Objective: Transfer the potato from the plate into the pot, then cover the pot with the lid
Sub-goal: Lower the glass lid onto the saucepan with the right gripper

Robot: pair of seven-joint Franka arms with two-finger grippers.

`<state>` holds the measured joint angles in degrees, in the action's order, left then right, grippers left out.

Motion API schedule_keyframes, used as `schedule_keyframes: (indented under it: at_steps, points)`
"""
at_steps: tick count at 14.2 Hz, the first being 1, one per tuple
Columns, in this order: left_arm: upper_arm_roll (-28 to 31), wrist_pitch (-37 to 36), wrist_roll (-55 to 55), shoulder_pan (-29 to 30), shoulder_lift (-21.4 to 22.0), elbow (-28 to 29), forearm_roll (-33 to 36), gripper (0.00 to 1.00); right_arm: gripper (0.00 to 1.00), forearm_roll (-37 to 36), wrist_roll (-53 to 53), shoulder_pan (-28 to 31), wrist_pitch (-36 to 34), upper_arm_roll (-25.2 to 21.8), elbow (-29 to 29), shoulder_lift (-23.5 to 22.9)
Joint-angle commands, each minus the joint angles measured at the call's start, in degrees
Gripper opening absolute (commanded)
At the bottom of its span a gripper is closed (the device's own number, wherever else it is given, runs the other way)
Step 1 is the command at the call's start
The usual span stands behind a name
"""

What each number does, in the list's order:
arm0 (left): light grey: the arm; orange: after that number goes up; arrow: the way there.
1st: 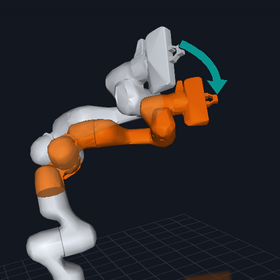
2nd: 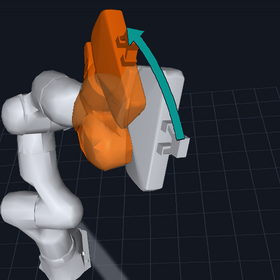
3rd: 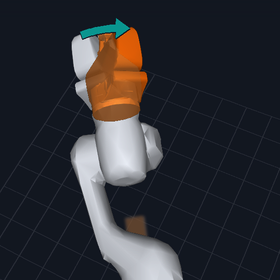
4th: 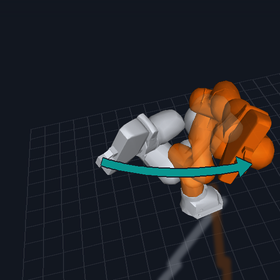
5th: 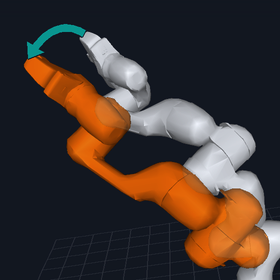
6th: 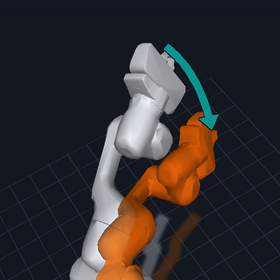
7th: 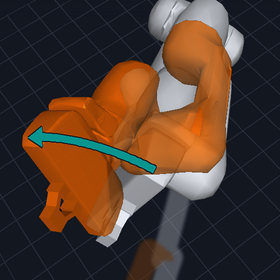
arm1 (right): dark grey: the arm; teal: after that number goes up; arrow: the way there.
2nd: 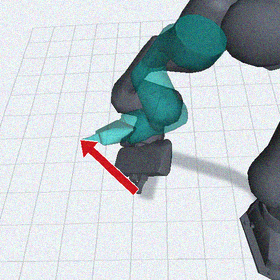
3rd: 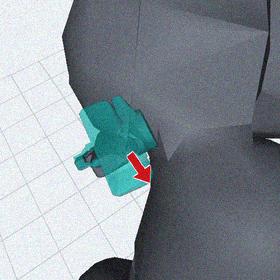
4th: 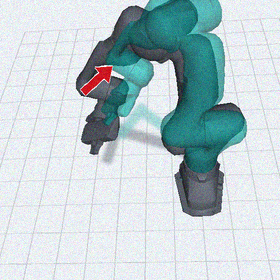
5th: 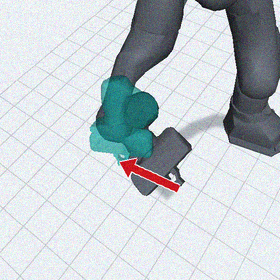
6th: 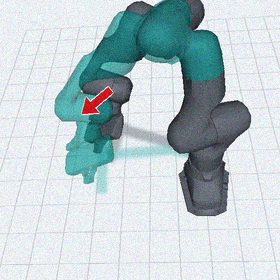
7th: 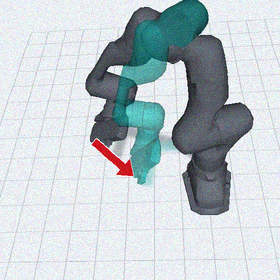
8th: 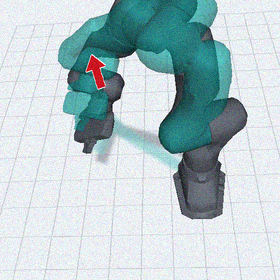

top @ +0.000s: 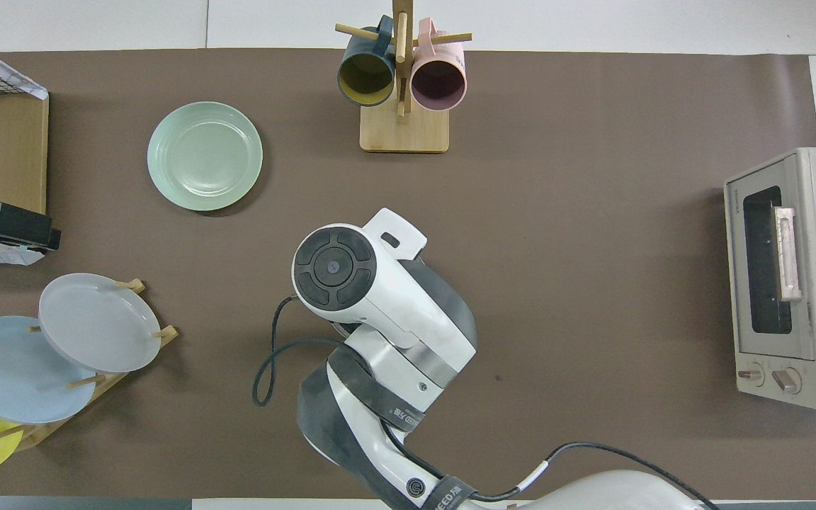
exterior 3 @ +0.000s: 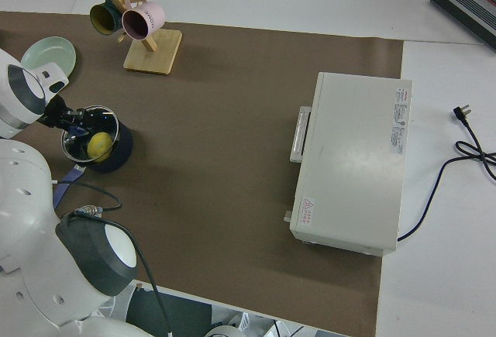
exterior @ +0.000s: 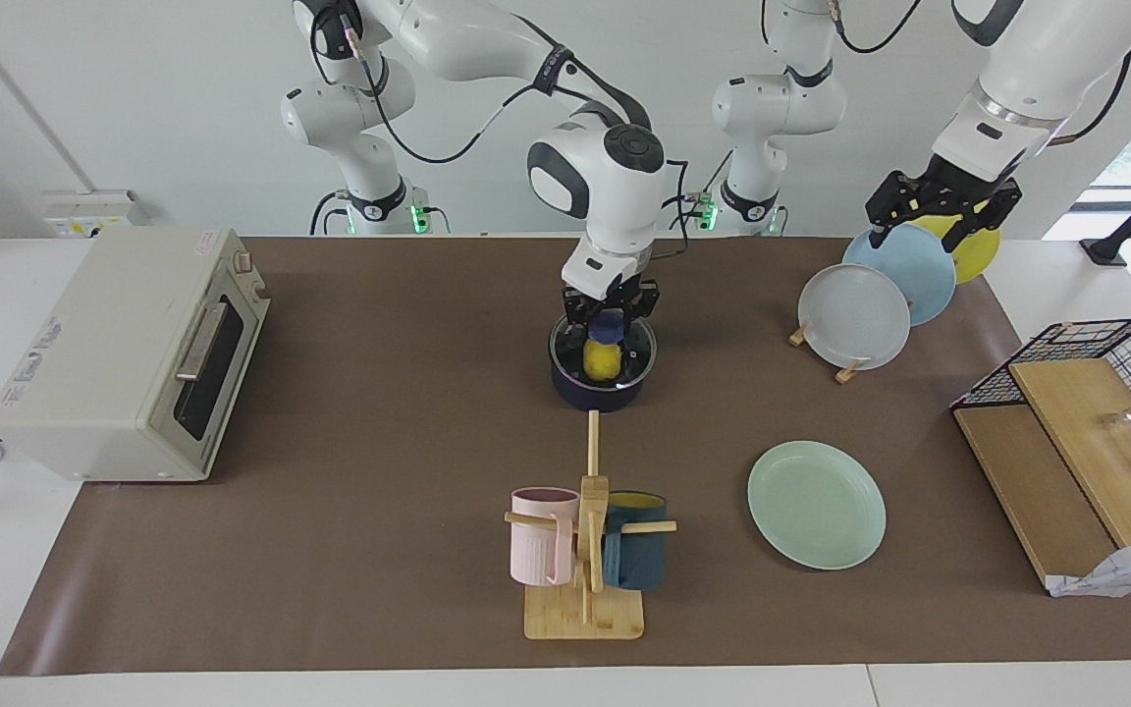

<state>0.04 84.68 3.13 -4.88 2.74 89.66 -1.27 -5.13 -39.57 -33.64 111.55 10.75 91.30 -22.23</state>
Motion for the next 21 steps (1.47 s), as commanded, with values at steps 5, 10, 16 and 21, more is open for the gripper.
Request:
schedule_keyframes:
  at_steps: [5, 10, 16, 21]
  points:
    - [0.84, 1.53, -0.50, -0.65, 0.07, 0.16, -0.14, 1.00, 0.00, 1.00, -1.03, 0.50, 1.21, 0.41, 3.45, 2.63]
    - [0.84, 1.10, -1.02, -0.92, 0.69, 1.39, 0.74, 1.00, 0.00, 1.00, -1.12, 0.42, 2.78, 0.41, 4.93, 2.80]
    - [0.84, 1.54, -4.10, -0.83, 0.60, 1.31, 0.74, 1.00, 0.32, 1.00, -1.03, 0.50, 4.29, 0.41, 6.35, 3.42]
    - [0.48, 1.62, -4.01, -0.21, 0.95, 1.92, 0.66, 1.00, 1.00, 0.91, -1.03, 0.50, 3.59, 0.32, 6.26, 3.77]
